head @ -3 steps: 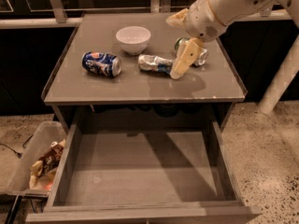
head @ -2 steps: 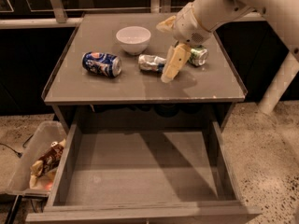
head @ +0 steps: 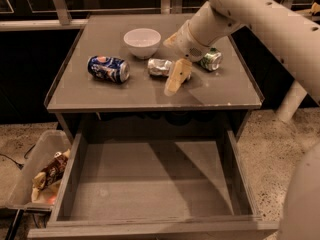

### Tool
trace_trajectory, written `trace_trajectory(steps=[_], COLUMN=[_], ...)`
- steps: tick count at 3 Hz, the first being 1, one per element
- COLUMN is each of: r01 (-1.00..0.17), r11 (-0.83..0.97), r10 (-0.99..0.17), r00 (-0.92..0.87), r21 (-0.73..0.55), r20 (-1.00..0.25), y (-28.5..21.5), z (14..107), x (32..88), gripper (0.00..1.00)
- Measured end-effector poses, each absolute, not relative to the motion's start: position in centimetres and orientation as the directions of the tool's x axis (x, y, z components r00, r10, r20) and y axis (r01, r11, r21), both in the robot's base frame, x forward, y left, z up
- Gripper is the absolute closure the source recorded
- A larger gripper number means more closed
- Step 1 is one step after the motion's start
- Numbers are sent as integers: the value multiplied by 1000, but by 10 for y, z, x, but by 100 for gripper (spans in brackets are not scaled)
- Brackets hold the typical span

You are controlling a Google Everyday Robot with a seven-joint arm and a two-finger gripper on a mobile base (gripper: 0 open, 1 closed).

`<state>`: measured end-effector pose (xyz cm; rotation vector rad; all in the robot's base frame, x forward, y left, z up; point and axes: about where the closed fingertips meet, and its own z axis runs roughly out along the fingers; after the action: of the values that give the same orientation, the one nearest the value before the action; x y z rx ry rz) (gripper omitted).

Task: Place redbull can into top drawer

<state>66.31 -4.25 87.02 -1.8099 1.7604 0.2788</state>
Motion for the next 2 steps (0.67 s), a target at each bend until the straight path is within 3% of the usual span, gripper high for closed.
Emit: trace_trajectory(steps=[2], r01=[-966], r11=[141], r10=[-841], r00=[-1], r21=[-217], r20=[-542], y=[-43], z=[849], x=[689], gripper=[0])
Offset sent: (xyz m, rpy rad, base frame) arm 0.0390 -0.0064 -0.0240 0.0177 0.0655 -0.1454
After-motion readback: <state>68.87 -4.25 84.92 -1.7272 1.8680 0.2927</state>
